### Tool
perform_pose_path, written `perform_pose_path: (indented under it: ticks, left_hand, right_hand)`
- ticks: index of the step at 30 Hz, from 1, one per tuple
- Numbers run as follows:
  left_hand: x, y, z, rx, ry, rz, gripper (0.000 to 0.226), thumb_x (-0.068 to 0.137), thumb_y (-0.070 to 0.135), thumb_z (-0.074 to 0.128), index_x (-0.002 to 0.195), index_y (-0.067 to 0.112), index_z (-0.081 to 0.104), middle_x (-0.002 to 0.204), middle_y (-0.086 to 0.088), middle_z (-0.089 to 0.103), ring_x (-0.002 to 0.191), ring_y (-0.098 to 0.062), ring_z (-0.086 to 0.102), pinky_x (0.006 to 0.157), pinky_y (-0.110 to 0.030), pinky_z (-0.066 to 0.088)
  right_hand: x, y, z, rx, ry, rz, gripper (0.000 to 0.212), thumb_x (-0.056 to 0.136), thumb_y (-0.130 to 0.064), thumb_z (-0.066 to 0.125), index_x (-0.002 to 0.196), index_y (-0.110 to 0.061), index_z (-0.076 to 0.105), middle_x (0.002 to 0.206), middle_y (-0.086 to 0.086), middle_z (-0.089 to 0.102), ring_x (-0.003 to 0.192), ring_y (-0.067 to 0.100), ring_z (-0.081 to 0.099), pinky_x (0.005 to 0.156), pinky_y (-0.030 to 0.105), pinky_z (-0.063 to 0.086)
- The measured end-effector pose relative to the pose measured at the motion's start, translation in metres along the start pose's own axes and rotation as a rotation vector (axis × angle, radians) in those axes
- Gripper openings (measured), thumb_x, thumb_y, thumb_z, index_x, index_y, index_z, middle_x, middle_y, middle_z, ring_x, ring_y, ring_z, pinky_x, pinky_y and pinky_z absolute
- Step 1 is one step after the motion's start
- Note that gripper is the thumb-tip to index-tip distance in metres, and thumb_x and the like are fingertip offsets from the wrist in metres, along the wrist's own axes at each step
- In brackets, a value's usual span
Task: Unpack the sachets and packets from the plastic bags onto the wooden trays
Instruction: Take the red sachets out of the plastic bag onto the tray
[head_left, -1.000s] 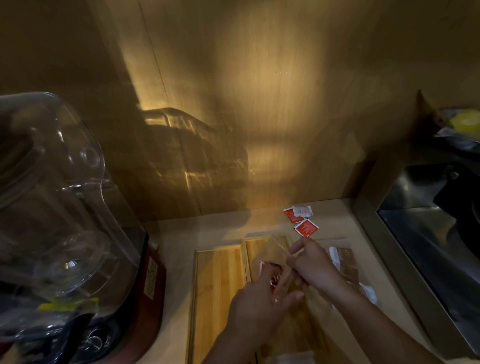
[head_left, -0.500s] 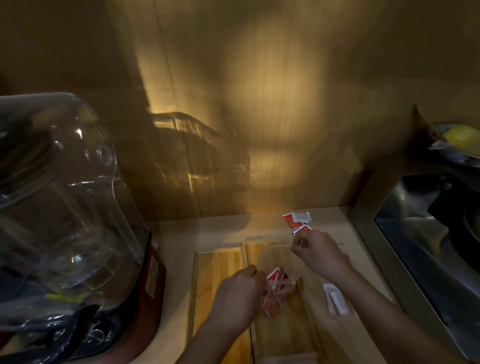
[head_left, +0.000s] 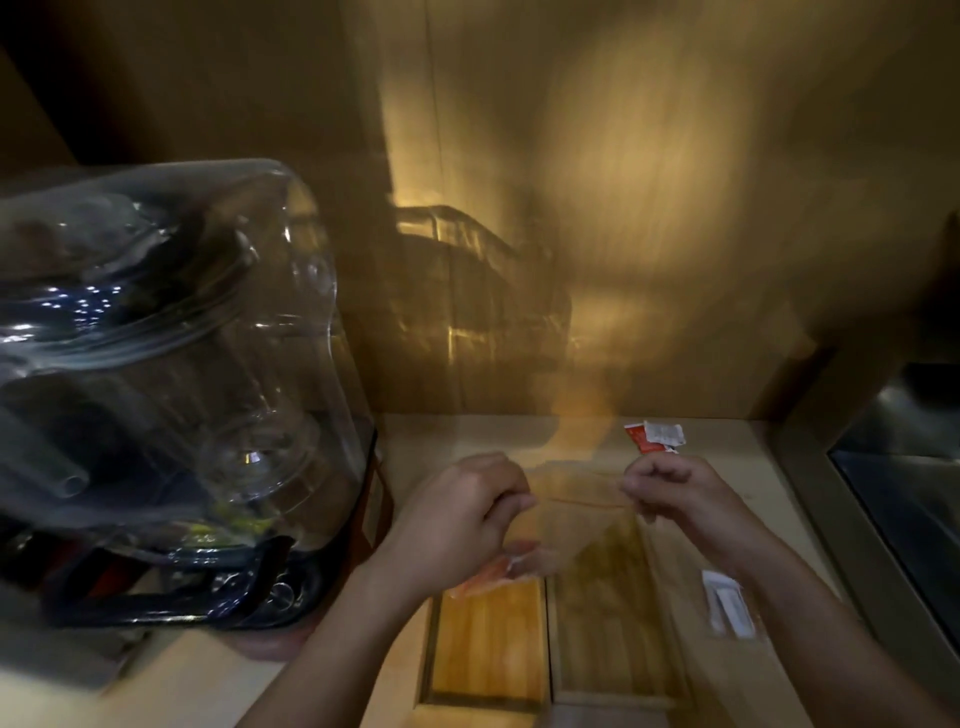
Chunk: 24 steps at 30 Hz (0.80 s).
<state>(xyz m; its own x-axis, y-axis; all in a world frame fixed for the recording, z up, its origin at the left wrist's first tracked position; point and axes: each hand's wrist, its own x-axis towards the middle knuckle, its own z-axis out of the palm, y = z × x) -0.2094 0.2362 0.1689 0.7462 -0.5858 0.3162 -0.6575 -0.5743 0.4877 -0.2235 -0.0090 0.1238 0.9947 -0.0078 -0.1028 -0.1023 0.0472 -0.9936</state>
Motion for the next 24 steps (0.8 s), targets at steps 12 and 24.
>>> perform_pose_path:
  ticks: [12,24]
  left_hand:
    - [-0.005,-0.003,-0.05,-0.405,0.107,-0.193,0.015,0.087,0.018,0.059,0.075,0.023,0.065,0.074,0.008,0.061,0.071,-0.003,0.058,0.066,-0.015,0.046]
    - [-0.03,-0.081,0.036,-0.679,0.204,-0.896,0.018,0.092,0.013,0.054,0.079,0.004,0.062,0.065,-0.004,0.058,0.058,-0.014,0.054,0.053,-0.023,0.046]
  right_hand:
    - [-0.004,0.088,0.057,0.321,-0.232,0.293,0.062,0.055,-0.018,0.083,0.11,0.002,0.063,0.114,0.022,0.065,0.095,0.027,0.063,0.069,0.033,0.052]
    - [-0.042,0.143,0.073,0.35,-0.014,0.699,0.037,0.082,-0.001,0.061,0.111,0.02,0.05,0.074,0.024,0.071,0.046,0.023,0.068,0.034,0.023,0.048]
